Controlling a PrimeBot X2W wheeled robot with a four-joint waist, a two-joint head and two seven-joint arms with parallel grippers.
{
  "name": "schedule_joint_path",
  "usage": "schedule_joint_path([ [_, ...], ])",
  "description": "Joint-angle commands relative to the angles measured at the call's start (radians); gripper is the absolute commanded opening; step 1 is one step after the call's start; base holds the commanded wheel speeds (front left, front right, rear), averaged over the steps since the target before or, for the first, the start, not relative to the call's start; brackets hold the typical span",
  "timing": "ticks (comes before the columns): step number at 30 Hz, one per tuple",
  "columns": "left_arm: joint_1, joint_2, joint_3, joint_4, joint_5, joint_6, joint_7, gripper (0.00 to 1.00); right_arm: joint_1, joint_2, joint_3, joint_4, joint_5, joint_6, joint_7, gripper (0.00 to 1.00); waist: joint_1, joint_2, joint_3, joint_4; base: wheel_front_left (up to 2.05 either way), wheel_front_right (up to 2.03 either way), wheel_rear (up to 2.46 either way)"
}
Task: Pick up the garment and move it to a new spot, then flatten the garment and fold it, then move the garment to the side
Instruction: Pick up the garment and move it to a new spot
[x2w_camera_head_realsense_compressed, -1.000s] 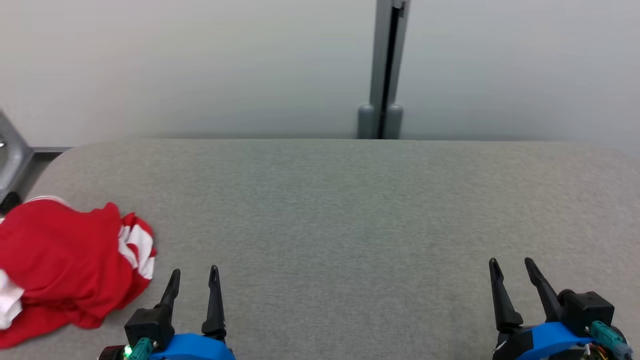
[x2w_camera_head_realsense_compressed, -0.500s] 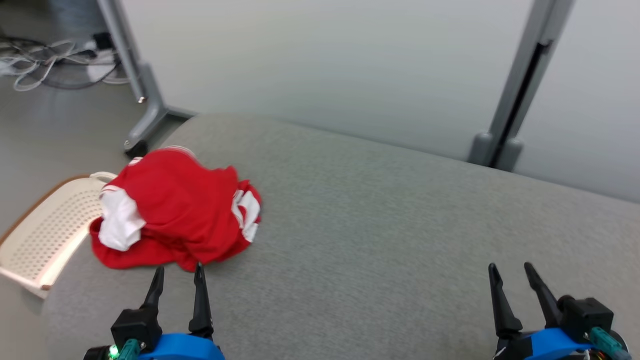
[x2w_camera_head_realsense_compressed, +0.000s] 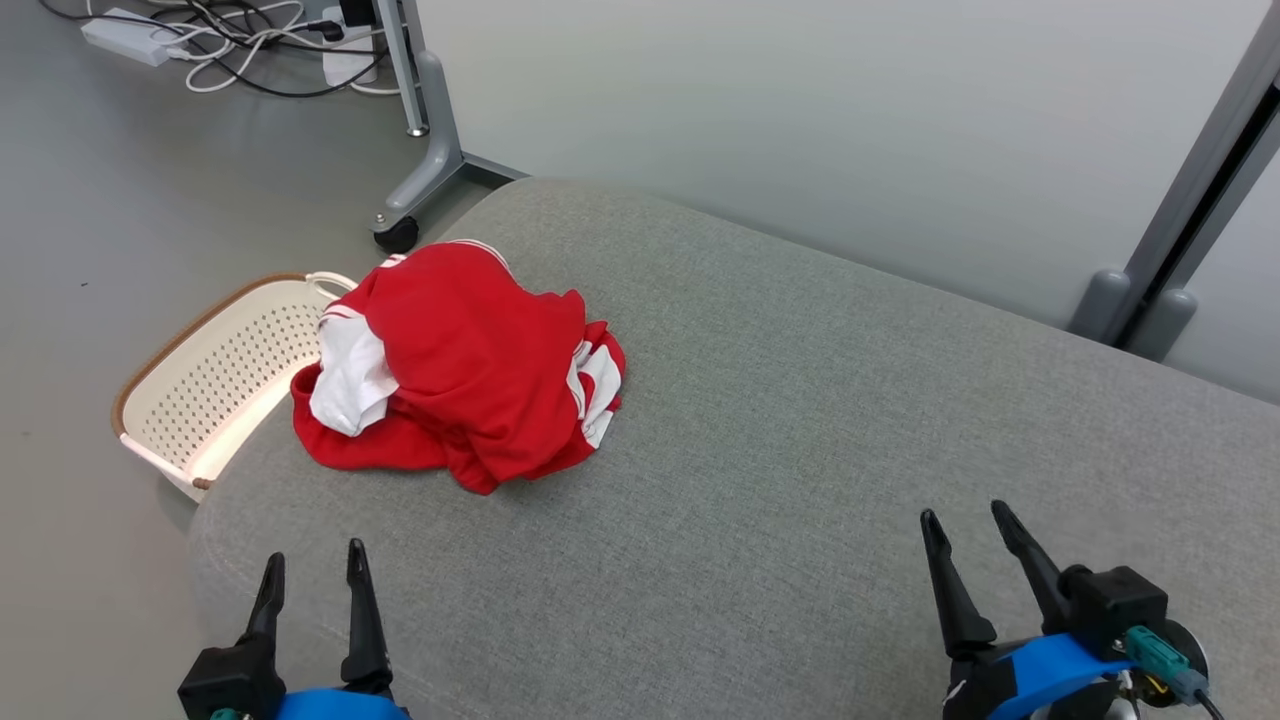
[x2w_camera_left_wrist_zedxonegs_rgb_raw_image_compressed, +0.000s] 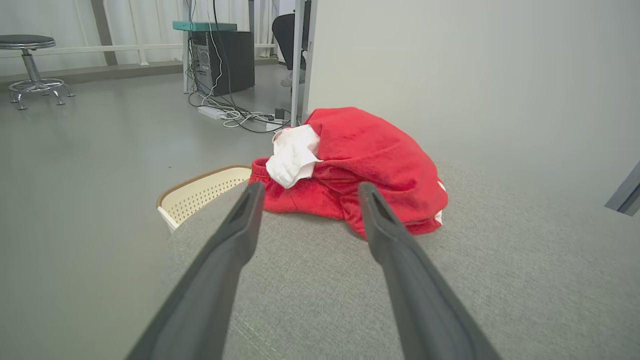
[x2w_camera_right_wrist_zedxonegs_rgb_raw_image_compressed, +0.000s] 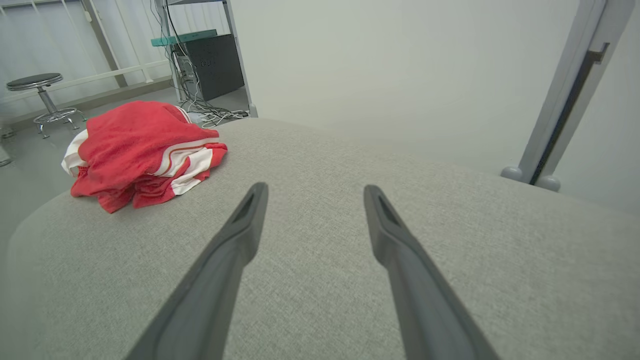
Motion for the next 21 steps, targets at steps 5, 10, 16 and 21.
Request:
schedule_joint_path([
  [5,0.026,0.008,0.017,-0.016,-0.009,0.011,-0.012,1.0,-0.021,-0.007,0.011,0.011,0.003,0.0,0.003,1.0,0.0,0.0,0.011,0.006,0.0,0.0,0.0],
  [10,0.017,0.023,0.022,-0.029,-0.012,0.006,-0.005,1.0,-0.019,-0.007,0.014,0.025,0.01,0.0,-0.003,1.0,0.0,0.0,0.014,0.007,0.0,0.0,0.0],
  [16,-0.082,0.058,0.061,-0.049,-0.074,-0.024,0.075,1.0,-0.007,-0.007,0.001,0.014,-0.002,0.0,0.002,1.0,0.0,0.0,0.034,0.007,0.0,0.0,0.0],
  [21,-0.264,0.089,0.088,0.013,-0.141,-0.064,0.195,1.0,0.009,-0.007,-0.018,-0.017,-0.015,0.0,0.018,1.0,0.0,0.0,0.067,0.006,0.0,0.0,0.0],
])
